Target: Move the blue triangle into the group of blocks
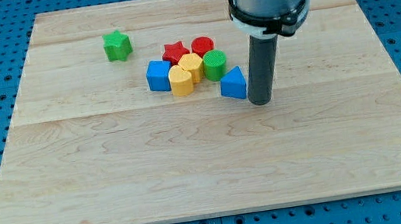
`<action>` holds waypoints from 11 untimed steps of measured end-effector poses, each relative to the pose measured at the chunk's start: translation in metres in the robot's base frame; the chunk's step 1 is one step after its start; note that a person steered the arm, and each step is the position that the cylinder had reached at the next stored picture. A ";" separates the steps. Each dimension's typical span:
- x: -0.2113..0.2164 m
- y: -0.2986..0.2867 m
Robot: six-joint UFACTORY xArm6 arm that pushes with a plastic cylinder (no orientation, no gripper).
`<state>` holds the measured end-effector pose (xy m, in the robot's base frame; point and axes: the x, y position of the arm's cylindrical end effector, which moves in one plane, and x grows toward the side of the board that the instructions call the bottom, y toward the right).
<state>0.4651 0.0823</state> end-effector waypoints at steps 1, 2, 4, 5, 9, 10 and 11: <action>0.001 -0.004; -0.003 0.041; -0.018 -0.016; -0.020 -0.050; -0.033 -0.096; -0.030 -0.096; -0.005 -0.096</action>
